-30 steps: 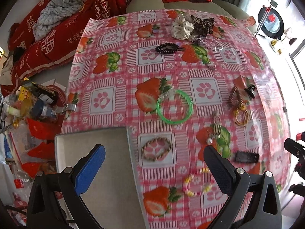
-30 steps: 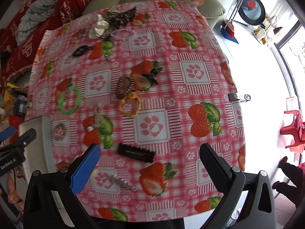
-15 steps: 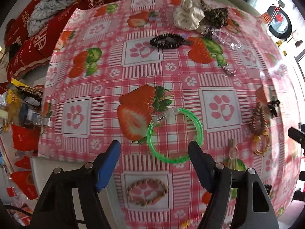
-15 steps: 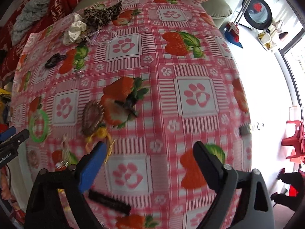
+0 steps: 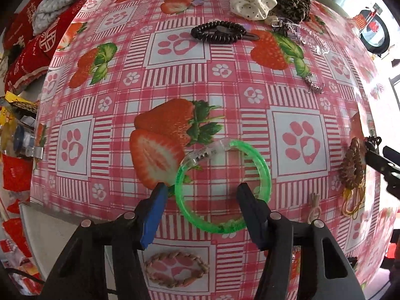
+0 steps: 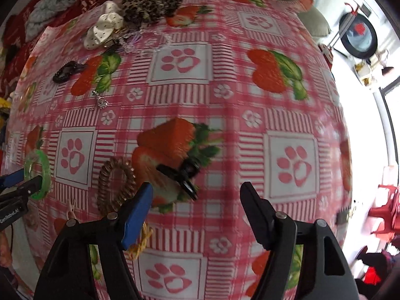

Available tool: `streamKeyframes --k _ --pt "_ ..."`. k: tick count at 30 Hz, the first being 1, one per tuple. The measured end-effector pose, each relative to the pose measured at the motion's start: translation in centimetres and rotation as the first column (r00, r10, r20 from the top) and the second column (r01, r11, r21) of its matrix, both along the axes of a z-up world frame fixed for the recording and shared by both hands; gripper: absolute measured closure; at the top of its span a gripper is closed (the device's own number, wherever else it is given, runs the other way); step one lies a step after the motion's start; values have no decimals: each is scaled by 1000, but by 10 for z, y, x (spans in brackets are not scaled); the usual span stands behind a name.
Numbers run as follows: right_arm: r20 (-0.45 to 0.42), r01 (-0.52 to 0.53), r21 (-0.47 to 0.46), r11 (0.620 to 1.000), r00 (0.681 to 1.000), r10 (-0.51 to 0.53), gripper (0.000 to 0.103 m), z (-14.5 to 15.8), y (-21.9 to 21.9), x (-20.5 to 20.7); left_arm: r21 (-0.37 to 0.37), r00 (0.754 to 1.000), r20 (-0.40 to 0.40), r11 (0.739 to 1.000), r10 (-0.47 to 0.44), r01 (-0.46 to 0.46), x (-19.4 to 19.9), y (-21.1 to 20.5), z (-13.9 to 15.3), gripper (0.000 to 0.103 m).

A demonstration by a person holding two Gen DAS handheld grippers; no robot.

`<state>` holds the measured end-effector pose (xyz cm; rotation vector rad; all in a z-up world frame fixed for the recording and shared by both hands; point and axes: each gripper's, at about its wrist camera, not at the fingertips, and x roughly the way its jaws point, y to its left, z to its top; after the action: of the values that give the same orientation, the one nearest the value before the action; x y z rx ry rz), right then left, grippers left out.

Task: Organize jewelry
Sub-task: 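Grasp the green bangle with the left gripper while the right gripper grasps the black claw clip, then carry the green bangle and black claw clip into the white tray and release both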

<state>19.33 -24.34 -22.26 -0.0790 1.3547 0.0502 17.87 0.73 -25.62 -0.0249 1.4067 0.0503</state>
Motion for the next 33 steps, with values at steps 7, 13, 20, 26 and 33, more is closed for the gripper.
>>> streamKeyframes --k 7,13,20,26,33 --pt "18 -37 -35 999 999 38 58 -6 17 9 -15 999 33 1000 -18 18 1 -11 3 83" --pt "41 -49 -45 998 998 51 78 -2 25 9 -52 999 53 999 -11 14 0 -17 10 90" --pt "42 0 40 999 999 -2 78 17 8 -7 -98 996 93 995 -12 21 -15 -20 35 90" --pt "41 2 77 997 999 -5 78 36 7 -20 -140 990 142 990 23 -3 -35 -6 62 90" --pt "52 -36 134 990 998 30 78 59 34 -37 -159 979 178 985 98 -69 -62 31 87 90"
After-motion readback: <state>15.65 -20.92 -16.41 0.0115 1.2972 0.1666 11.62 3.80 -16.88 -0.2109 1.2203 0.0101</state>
